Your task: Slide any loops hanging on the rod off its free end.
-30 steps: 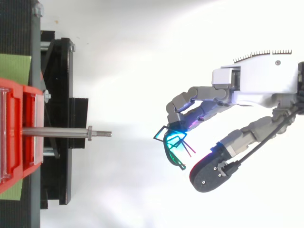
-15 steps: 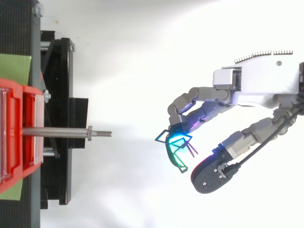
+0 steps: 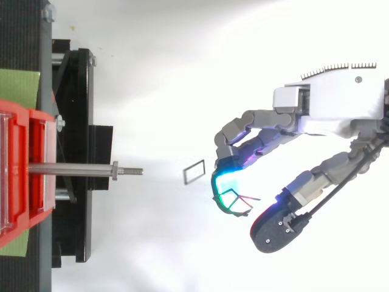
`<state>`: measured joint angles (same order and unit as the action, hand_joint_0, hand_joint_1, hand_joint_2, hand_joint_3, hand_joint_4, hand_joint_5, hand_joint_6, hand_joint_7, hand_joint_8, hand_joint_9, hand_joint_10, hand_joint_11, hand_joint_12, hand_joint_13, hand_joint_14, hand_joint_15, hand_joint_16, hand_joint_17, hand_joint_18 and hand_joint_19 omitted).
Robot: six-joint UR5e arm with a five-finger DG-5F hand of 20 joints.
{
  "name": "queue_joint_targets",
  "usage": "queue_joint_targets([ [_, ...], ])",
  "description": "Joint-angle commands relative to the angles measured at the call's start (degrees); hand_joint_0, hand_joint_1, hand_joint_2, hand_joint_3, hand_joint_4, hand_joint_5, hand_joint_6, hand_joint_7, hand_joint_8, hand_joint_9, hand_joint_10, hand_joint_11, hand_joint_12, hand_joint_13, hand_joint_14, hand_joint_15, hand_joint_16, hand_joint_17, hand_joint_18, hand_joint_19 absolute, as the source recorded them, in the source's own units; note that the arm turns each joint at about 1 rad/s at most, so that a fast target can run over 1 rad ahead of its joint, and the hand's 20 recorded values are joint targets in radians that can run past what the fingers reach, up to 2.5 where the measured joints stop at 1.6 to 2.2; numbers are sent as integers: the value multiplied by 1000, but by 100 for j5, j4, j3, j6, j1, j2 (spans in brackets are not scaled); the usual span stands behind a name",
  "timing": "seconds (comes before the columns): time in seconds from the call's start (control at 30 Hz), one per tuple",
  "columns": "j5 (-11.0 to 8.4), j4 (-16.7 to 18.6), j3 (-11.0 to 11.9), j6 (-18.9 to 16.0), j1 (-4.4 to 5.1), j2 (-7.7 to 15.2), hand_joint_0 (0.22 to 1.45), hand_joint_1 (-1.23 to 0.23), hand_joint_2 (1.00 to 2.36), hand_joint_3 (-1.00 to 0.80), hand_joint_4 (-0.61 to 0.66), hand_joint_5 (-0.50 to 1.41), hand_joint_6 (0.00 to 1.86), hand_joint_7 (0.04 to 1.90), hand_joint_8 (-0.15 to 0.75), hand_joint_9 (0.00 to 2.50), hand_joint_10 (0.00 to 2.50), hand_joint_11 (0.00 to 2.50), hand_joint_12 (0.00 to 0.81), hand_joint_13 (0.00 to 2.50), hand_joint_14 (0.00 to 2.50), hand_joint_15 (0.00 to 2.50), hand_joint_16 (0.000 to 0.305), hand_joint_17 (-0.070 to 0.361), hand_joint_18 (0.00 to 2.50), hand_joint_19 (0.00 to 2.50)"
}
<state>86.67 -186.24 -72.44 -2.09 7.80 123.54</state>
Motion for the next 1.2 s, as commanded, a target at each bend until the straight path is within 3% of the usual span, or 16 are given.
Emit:
queue_joint_targets([
  [0.0, -1, 0, 2, -20, 2, 3, 712, -944, 1000, -500, 125, -203, 761, 1227, 225, 602, 0, 22, 282, 512, 0, 0, 44, 99, 528, 39],
  [0.37, -10, 0, 2, -20, -6, 3, 612, -868, 1000, -500, 143, -195, 748, 1217, 236, 624, 0, 32, 285, 522, 0, 0, 44, 99, 527, 67],
  [0.63, -10, 0, 2, -2, 2, 3, 455, -832, 1000, -500, 197, -189, 741, 1185, 284, 676, 0, 48, 324, 565, 0, 0, 52, 117, 598, 89],
  [0.9, -1, 0, -7, 7, 2, 3, 546, -581, 1000, -500, 166, -166, 708, 1276, 272, 709, 0, 46, 297, 566, 0, 0, 47, 105, 576, 113],
  [1.17, -1, 0, 2, 16, 2, 3, 605, -711, 1005, -443, 143, -167, 715, 1323, 272, 713, 2, 54, 289, 563, 0, 0, 45, 101, 562, 123],
])
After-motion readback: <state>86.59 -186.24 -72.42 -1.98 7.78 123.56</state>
